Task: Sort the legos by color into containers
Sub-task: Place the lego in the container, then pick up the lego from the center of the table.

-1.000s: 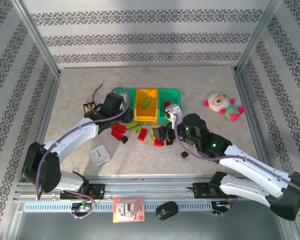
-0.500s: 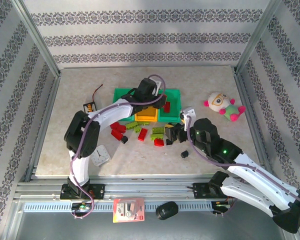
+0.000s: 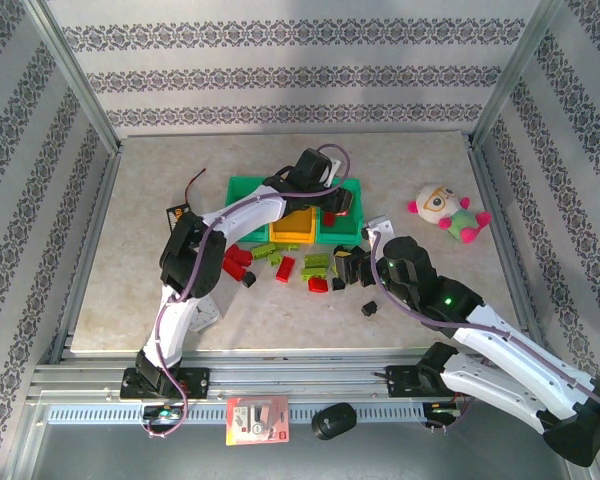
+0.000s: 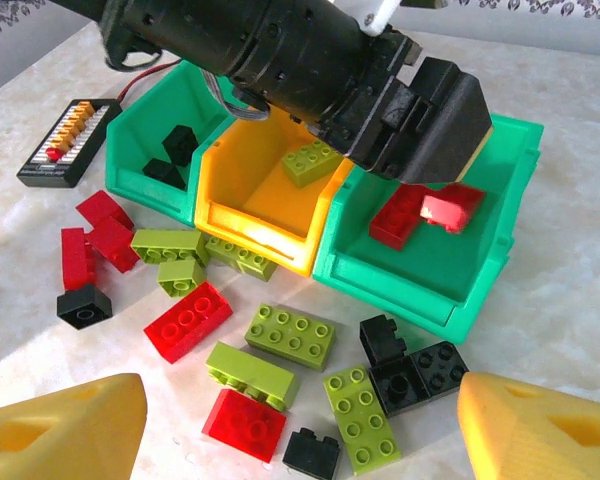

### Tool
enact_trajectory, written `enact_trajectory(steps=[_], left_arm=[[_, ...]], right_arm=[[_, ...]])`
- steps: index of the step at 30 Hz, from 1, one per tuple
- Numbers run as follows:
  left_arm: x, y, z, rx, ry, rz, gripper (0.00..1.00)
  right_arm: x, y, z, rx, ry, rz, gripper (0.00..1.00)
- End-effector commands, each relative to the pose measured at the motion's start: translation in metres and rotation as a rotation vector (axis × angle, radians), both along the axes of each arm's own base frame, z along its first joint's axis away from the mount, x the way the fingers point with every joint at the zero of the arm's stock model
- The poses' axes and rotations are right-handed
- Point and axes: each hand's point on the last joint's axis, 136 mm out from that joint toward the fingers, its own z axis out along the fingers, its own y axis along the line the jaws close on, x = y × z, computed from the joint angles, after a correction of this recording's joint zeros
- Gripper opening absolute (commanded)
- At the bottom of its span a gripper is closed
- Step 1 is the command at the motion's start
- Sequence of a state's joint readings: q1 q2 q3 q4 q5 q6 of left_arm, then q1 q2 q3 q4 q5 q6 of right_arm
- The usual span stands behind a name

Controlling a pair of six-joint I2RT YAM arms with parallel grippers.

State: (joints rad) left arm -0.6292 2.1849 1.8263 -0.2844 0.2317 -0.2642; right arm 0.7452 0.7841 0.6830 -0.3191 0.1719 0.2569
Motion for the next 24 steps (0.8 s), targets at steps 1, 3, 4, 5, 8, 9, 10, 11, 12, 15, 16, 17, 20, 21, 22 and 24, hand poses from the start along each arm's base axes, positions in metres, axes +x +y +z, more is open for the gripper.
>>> enact_trajectory(steps=[1, 3, 4, 5, 8, 9, 10, 11, 12, 15, 16, 17, 20, 21, 22, 24], left_arm=[[-0.018, 0.005, 0.064, -0.044, -0.085, -0.016, 0.77], [-0.026, 0.016, 0.076, -0.045, -0.107, 0.004, 0.85], [-0.031, 0.023, 0.079, -0.04, -0.116, 0.016, 0.9], [-0.036, 0.03, 0.084, -0.037, -0.127, 0.03, 0.93], [-0.057, 0.055, 0.084, -0.019, -0.129, 0.072, 0.99], [-0.066, 0.066, 0.081, -0.009, -0.128, 0.094, 1.0], [-0.074, 0.078, 0.076, 0.008, -0.124, 0.116, 1.0], [-0.081, 0.089, 0.072, 0.028, -0.119, 0.144, 1.0], [-0.088, 0.104, 0.067, 0.057, -0.109, 0.186, 1.0], [-0.11, 0.147, 0.052, 0.13, -0.081, 0.319, 0.99], [-0.118, 0.159, 0.047, 0.143, -0.071, 0.355, 0.99], [-0.125, 0.167, 0.043, 0.151, -0.062, 0.376, 0.99], [-0.145, 0.197, 0.026, 0.173, -0.027, 0.478, 0.99], [-0.151, 0.206, 0.019, 0.184, -0.015, 0.517, 1.0], [-0.156, 0.214, 0.013, 0.19, 0.002, 0.548, 1.0], [-0.163, 0.222, -0.001, 0.2, 0.037, 0.578, 1.0]], right_arm=[[0.003, -0.005, -0.001, 0.006, 0.009, -0.028, 0.82], [0.004, -0.001, -0.003, 0.006, 0.018, -0.016, 0.82], [0.004, 0.001, -0.003, 0.009, 0.021, -0.007, 0.82], [0.004, 0.004, -0.003, 0.012, 0.023, 0.004, 0.82], [0.004, 0.012, -0.004, 0.013, 0.037, 0.039, 0.82], [0.004, 0.015, -0.004, 0.013, 0.045, 0.053, 0.82], [0.003, 0.019, -0.004, 0.016, 0.053, 0.073, 0.82], [0.002, 0.022, -0.005, 0.018, 0.06, 0.087, 0.82], [0.001, 0.026, -0.005, 0.025, 0.068, 0.106, 0.82], [0.0, 0.035, -0.007, 0.03, 0.084, 0.142, 0.83], [0.001, 0.038, -0.007, 0.031, 0.083, 0.15, 0.82], [0.002, 0.04, -0.008, 0.029, 0.085, 0.153, 0.82], [0.003, 0.047, -0.008, 0.028, 0.089, 0.174, 0.83], [0.004, 0.05, -0.008, 0.027, 0.088, 0.184, 0.83], [0.004, 0.053, -0.008, 0.027, 0.091, 0.191, 0.83], [0.004, 0.058, -0.009, 0.023, 0.093, 0.206, 0.83]])
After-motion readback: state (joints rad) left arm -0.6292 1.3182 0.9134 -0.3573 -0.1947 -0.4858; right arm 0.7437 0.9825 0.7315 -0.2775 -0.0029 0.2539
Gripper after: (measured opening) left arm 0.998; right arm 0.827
